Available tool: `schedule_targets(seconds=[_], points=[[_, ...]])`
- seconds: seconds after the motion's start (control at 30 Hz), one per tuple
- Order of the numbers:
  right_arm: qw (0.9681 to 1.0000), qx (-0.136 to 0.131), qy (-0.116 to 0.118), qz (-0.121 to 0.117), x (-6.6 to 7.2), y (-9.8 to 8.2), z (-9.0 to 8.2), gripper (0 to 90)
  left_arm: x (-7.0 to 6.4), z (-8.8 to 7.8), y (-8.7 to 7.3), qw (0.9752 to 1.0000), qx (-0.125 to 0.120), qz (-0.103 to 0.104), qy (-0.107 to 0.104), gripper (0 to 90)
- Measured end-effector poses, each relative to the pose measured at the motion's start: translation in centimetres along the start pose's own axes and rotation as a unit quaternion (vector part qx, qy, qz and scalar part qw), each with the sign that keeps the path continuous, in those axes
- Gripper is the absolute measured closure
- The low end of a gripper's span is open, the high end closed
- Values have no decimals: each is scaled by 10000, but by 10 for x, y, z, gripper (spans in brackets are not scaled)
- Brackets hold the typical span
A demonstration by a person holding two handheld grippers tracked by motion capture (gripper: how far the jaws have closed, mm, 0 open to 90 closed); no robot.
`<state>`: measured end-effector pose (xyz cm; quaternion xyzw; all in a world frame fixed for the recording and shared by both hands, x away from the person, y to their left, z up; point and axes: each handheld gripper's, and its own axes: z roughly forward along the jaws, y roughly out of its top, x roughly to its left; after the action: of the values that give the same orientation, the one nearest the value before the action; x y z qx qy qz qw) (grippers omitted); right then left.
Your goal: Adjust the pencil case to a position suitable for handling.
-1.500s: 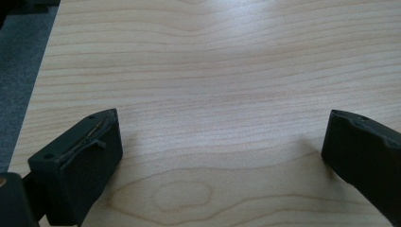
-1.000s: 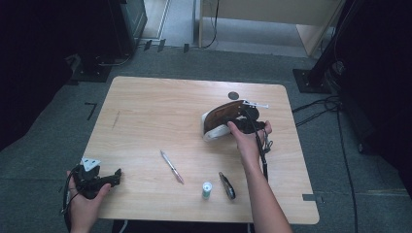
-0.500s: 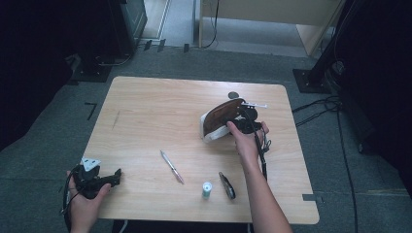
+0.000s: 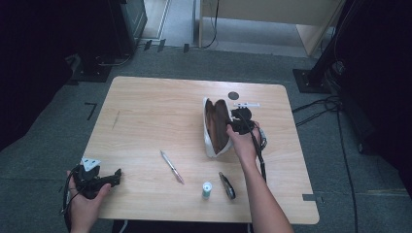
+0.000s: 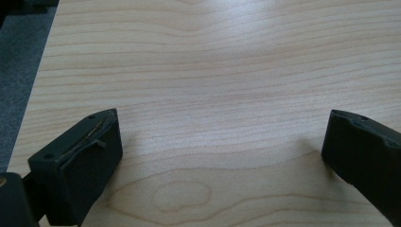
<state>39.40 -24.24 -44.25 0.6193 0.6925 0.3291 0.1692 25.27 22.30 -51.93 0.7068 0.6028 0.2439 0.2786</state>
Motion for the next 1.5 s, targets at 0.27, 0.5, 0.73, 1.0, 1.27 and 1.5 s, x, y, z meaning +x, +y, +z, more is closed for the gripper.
schedule_targets(seconds=[0.27, 0.5, 0.73, 1.0, 1.27, 1.5], points=[[9951, -248, 277, -918, 22, 3, -7, 814, 0, 0, 0, 10000, 1, 2, 1, 0], [9837, -139, 640, -1673, 45, 3, -7, 810, 0, 0, 0, 10000, 0, 0, 1, 0], [9794, 67, 964, -1774, 58, 0, -3, 802, 0, 0, 0, 10000, 1, 1, 1, 0], [9767, 168, 1106, -1830, 64, -4, 2, 679, 0, 0, 0, 10000, 2, 1, 1, 0], [9805, -69, 1165, -1579, 59, -6, -12, 426, 0, 0, 0, 10000, 2, 2, 0, 0], [9818, -455, 1070, -1504, 55, -21, -45, 375, 0, 0, 0, 10000, 11, 26, -14, 0]])
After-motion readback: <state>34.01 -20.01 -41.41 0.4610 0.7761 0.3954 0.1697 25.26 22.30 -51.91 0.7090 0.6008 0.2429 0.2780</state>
